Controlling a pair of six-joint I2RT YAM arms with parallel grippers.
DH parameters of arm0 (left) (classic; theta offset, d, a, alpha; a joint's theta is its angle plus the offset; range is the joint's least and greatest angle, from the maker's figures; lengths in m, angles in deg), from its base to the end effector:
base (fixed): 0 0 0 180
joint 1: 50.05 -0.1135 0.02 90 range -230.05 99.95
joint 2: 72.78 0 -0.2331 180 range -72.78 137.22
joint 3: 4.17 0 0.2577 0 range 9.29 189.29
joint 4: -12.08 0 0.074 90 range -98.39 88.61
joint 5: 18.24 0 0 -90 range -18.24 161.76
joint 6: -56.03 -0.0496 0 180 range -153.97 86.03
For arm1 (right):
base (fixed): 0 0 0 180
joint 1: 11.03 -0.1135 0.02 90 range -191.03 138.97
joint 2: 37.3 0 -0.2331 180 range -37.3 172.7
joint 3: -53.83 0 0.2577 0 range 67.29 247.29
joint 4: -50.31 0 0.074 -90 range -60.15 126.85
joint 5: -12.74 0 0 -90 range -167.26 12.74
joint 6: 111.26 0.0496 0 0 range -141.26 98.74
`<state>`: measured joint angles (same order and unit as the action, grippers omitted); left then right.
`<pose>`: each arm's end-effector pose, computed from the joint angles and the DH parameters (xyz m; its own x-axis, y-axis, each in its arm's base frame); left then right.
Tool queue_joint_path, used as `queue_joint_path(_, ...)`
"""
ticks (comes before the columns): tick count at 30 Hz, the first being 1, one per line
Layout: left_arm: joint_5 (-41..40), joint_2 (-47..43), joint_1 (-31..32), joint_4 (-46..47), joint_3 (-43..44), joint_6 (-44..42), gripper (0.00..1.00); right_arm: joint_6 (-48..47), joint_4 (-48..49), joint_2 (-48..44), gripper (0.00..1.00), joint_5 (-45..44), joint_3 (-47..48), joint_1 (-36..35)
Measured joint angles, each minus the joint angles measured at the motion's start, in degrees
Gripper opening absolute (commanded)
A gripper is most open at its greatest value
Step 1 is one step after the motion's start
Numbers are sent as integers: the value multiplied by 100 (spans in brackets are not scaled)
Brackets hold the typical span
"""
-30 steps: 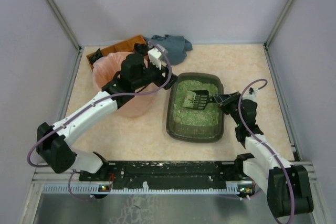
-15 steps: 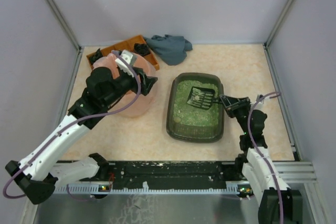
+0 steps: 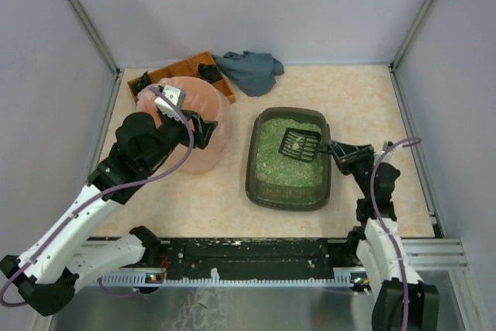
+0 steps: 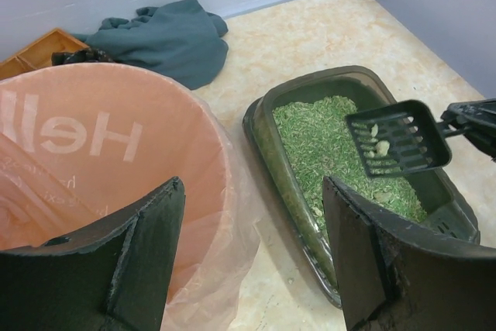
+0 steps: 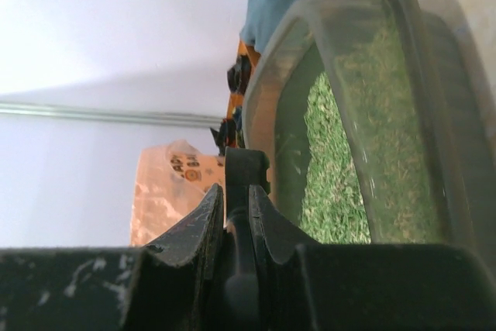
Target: Clean the litter box
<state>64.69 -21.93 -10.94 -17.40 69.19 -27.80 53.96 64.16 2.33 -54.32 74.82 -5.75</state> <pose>0.1848 -0.1424 0.3780 -0.1507 -0.0149 -0.9885 0.5180 0.8504 -0.0918 0.2048 0.0005 0.1698 -0.3132 0.9232 -0.2227 0.0034 0.2356 0.9718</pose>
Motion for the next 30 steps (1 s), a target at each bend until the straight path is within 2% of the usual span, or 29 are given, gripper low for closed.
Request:
queue_joint_path(9, -50, 13, 0, -55, 0, 52, 77, -26, -109, 31, 0, 107, 72, 192)
queue_joint_path(13, -70, 2, 0, -59, 0, 63, 77, -166, -50, 236, 0, 249, 254, 2)
queue_joint_path(17, -68, 7, 0, -87, 0, 70, 77, -57, -48, 149, 0, 155, 264, 227)
queue_joint_path(21, -74, 11, 0, -90, 0, 70, 77, -227, -24, 389, 0, 247, 444, -26)
queue_joint_path(25, -70, 68, 0, -94, 4, 98, 78, -153, -164, 114, 0, 72, 363, 107)
queue_joint_path(30, -74, 81, 0, -94, 4, 114, 78, -354, -341, 232, 0, 205, 498, 52)
